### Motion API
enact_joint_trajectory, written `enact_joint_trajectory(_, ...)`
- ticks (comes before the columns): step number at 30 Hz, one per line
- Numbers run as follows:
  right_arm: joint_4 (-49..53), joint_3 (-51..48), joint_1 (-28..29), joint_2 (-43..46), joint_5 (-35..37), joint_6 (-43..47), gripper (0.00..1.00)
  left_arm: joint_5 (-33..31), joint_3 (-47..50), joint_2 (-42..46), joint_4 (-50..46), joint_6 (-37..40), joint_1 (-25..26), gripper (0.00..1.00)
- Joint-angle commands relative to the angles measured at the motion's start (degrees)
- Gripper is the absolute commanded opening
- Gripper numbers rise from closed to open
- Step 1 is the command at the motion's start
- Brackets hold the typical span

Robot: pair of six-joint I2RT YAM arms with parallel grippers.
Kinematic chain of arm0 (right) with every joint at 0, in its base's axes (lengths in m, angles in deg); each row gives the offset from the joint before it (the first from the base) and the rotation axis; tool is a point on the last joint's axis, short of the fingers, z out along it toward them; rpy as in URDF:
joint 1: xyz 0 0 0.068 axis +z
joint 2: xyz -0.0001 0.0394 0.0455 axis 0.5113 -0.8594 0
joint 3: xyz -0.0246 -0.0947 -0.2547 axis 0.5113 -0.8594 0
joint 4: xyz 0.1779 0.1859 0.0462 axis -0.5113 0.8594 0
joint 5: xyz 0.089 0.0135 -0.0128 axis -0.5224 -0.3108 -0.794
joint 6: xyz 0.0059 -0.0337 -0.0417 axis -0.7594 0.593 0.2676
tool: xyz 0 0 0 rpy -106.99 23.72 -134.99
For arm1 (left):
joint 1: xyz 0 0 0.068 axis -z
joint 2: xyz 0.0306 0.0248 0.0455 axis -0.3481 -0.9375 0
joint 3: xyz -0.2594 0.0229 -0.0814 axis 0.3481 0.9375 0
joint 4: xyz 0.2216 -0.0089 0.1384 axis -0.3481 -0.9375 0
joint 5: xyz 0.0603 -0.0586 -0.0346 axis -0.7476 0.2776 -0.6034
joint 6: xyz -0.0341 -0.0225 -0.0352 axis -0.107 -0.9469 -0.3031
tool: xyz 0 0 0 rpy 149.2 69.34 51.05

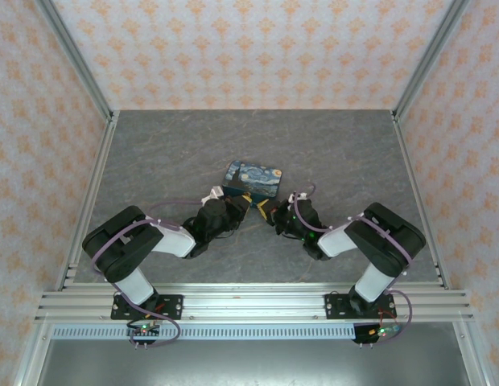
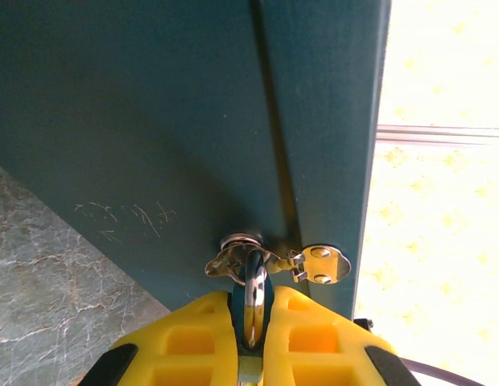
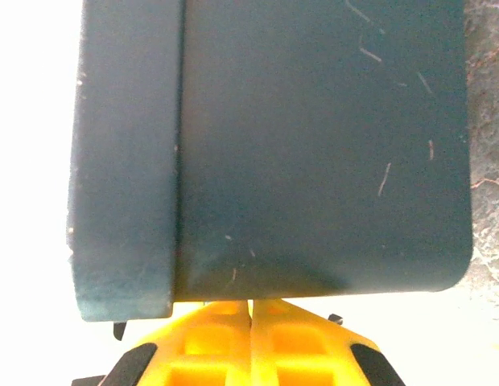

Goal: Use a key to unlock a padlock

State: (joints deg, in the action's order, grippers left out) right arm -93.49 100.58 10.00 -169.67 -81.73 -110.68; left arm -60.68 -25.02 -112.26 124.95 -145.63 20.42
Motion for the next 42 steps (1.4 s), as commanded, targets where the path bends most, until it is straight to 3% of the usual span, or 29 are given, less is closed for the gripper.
enact_joint_trajectory(1, -5.6, 2.0, -0.6, -0.3, -0.8, -0.1, 0.0, 7.7, -1.7, 0.0, 3.4, 1.2, 3.1, 0.0)
enact_joint_trajectory(12, -8.1, 3.9, 0.2, -2.0, -3.4, -2.8, 0.0, 7.1, -2.7, -0.8, 2.3, 0.9, 3.6, 0.0)
enact_joint_trajectory(22, -16.6, 2.9, 2.0, -6.6, 0.8, -8.3, 0.0, 6.0, -3.4, -3.2, 8.9, -3.8, 4.9, 0.0)
enact_joint_trajectory(34, -15.5, 2.2, -0.9, -6.6, -0.9, -5.1, 0.0, 6.4, -2.7, -0.2, 7.1, -3.2, 5.0, 0.0)
enact_joint_trajectory(42, -13.1, 6.9, -0.8, -6.3, -4.7, -4.7, 0.0, 7.9, -4.2, -0.9, 4.8, -2.0, 5.7, 0.0)
